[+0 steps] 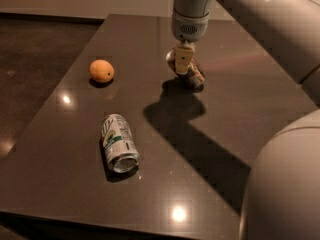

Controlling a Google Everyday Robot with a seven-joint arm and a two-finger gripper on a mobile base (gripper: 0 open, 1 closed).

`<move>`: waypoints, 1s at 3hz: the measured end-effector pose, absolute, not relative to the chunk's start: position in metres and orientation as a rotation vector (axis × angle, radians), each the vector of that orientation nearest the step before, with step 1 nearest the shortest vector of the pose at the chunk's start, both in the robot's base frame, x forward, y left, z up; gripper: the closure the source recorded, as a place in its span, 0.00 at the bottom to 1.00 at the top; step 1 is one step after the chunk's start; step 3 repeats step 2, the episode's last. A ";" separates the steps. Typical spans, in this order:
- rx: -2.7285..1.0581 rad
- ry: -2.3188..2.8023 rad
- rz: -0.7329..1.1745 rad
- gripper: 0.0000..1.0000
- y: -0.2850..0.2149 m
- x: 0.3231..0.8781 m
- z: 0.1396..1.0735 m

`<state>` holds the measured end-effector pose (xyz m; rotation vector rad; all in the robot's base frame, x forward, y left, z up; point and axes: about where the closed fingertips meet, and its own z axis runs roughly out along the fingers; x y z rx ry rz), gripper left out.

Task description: Knock orange can over

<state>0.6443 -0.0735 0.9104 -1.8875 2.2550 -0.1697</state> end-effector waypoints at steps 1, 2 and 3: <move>-1.882 2.247 -0.172 0.00 -0.072 0.647 0.909; -1.882 2.247 -0.172 0.00 -0.072 0.647 0.909; -1.882 2.247 -0.172 0.00 -0.072 0.647 0.909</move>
Offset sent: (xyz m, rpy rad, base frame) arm 0.0027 0.0016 -0.0009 0.0044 -0.0078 0.0012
